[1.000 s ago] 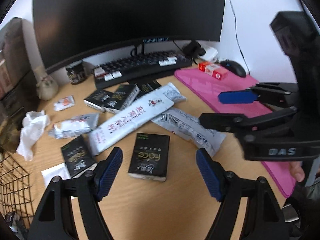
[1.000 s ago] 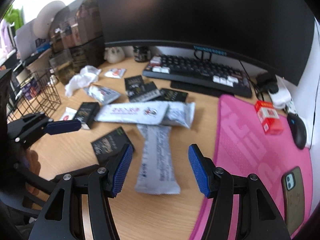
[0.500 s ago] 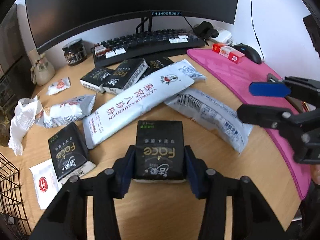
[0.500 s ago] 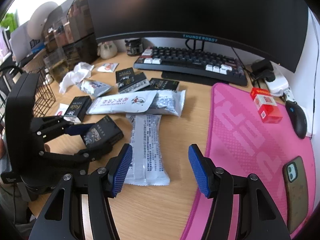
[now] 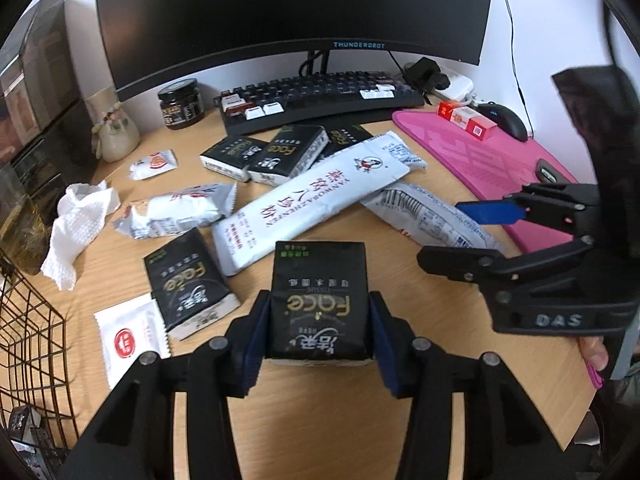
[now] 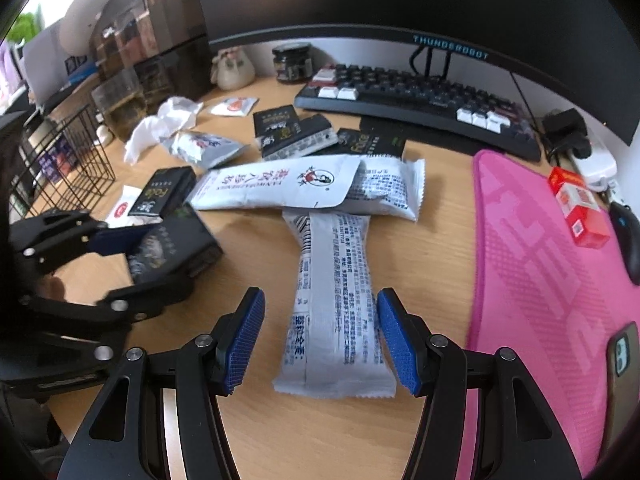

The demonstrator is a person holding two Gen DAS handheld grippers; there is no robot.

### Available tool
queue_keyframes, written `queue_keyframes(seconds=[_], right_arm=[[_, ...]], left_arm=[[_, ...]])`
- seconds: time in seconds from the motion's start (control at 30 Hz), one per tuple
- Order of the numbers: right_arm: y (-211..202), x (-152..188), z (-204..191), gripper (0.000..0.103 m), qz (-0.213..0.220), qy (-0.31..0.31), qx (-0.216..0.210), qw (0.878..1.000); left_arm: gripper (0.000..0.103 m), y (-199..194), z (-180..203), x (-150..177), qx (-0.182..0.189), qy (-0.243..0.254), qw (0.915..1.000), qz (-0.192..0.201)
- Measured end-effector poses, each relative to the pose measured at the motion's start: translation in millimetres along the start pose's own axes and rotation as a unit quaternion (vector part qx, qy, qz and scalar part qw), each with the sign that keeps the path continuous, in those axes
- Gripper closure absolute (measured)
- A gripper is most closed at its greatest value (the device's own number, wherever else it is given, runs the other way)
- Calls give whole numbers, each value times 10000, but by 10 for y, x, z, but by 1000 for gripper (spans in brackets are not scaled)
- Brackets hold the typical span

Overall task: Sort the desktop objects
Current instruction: 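Grasp a Face tissue pack with the left gripper while the right grasps a white snack bar, then carry the tissue pack and snack bar over the basket and release both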

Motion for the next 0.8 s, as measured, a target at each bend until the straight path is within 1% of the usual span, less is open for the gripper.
queue_keyframes(seconds=[0.03, 0.07, 0.17, 0.3, 0.57, 0.67, 0.8], right_arm=[[24, -4, 5, 67, -22, 30, 55, 10000], [34, -16, 11, 68, -21, 33, 112, 9999], [18, -38, 2, 68, -41, 19, 133, 9999], [-94, -77, -28, 68, 87, 9, 139, 9999], [-598, -176, -258, 68, 644, -93, -96, 9978], [-776, -197, -383, 68, 841, -180, -227, 9960], [-940, -205, -618, 68, 1027, -370, -446, 9930]], left_arm=[[51, -19, -19, 9, -20, -21, 10000, 12], [51, -28, -28, 12, -28, -32, 10000, 15], [51, -83, -64, 23, -61, -70, 9999, 51], [51, -225, -96, 6, -140, -105, 9997, 169], [51, -709, -125, -76, -381, -175, 9973, 607], [51, -884, -156, -82, -480, -218, 9958, 747], [51, -1148, -264, -29, -705, -359, 9927, 907]])
Point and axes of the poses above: each gripper's, at about its wrist camera, not at the fingertips, and y roughly the way its jaws point, z to its right, x to its underside, the point moved 5 cm from there along y, roughly the way its jaws point, and after that the axes turned 13 degrees about y, right-handed, at the moved point
